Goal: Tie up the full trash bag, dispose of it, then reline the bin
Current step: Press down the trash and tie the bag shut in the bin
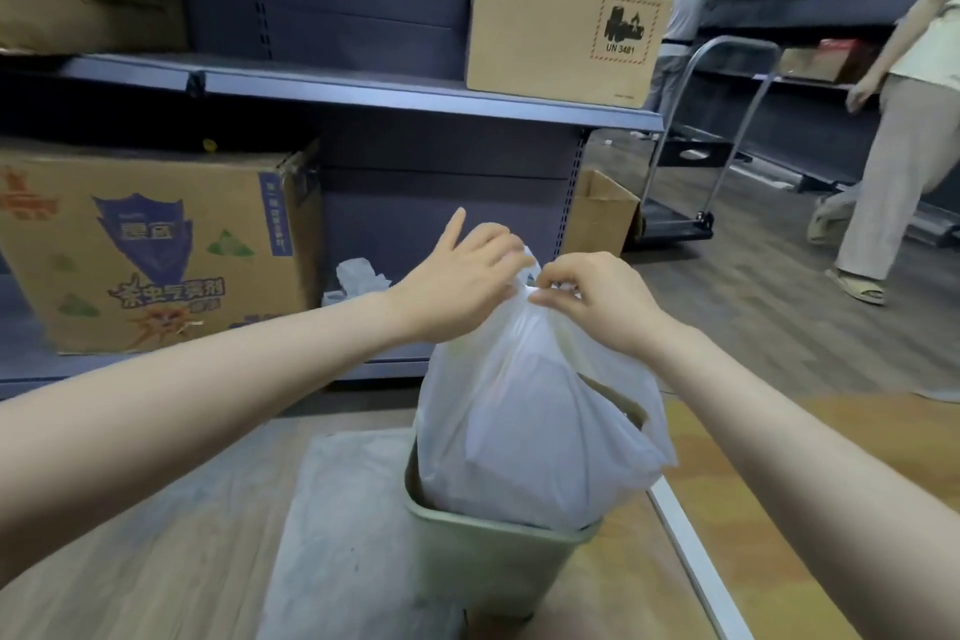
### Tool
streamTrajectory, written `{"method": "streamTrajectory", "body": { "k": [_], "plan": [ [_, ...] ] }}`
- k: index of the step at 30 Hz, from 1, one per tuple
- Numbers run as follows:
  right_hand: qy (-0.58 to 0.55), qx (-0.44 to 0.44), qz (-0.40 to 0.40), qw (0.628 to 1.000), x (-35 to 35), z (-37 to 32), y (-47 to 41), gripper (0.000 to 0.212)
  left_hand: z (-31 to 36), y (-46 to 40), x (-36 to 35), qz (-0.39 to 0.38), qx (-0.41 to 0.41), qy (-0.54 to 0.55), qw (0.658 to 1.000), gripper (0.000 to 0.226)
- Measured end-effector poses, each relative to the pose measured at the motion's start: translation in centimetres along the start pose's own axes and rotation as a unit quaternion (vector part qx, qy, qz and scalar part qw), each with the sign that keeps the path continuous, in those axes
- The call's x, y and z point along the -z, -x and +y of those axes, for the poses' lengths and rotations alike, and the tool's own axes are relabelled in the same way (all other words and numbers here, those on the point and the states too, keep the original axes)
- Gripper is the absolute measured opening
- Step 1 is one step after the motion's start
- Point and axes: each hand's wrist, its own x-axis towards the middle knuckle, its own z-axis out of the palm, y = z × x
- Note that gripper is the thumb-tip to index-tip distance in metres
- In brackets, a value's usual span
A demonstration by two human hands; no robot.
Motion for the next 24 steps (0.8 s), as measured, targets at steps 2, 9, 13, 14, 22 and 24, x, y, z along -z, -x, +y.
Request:
{"method": "streamTrajectory", "body": {
  "k": [2, 9, 13, 14, 22, 24],
  "plan": [
    [0.001, 0.005, 0.009, 1.0, 0.2, 0.4, -0.1, 0.023, 0.2, -0.6, 0.0, -0.044, -0.032, -0.04, 0.998, 0.028],
    [0.069, 0.045, 0.115, 0.99, 0.8, 2.0, 0.0, 0.046, -0.2, -1.4, 1.5, 0.008, -0.124, -0.103, 0.987, 0.03],
    [0.07, 0.032, 0.181, 0.981, 2.8, 2.5, -1.0, 0.051, -1.8, -2.4, 2.5, 0.069, -0.116, -0.09, 0.987, 0.038],
    [0.038, -0.001, 0.172, 0.984, 2.8, 3.3, -0.6, 0.052, -3.0, -2.0, 2.5, 0.086, -0.098, -0.099, 0.986, 0.039],
    [-0.04, -0.166, 0.061, 0.983, -1.8, 5.9, 5.4, 0.062, -3.9, 3.2, -0.8, -0.201, -0.129, -0.249, 0.938, 0.041],
    [-0.019, -0.125, 0.039, 0.991, -1.1, 5.7, 5.6, 0.053, -4.1, 4.1, -0.4, -0.158, -0.048, -0.196, 0.967, 0.039]
  ]
}}
